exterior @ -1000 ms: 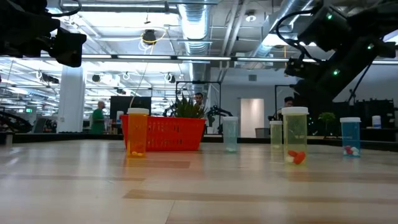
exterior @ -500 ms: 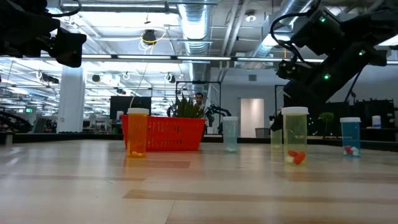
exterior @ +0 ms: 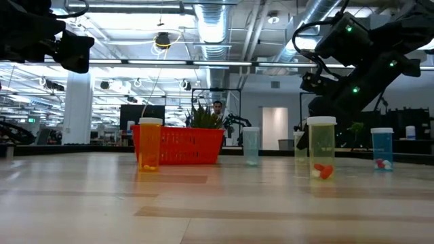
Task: Pick and place pill bottles into a basket
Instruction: Put the top yellow pill bottle into the red bin
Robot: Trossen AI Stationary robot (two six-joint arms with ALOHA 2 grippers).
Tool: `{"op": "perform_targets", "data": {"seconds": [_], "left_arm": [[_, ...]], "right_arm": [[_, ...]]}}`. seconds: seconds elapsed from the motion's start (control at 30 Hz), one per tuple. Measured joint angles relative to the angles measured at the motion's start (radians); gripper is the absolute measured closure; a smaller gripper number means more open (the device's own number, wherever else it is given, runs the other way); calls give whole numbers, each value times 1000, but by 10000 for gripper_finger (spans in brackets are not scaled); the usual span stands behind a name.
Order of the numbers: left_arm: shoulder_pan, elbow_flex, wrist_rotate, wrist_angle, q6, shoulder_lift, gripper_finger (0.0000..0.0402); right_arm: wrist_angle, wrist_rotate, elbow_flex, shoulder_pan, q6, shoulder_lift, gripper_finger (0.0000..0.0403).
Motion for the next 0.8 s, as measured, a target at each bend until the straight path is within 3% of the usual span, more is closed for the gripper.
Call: {"op": "perform_targets", "data": {"seconds": [0.3,0.6,0.8], "left_arm": [[0,0,0,0,-3,0,180],[0,0,0,0,-6,0,180],[0,0,0,0,-1,0,180]], "right_arm": [[33,29,0,-11,-41,0,308],[162,24,6,-29,-127,-4,313],[164,7,107,-26,-229,-4,314]]}}
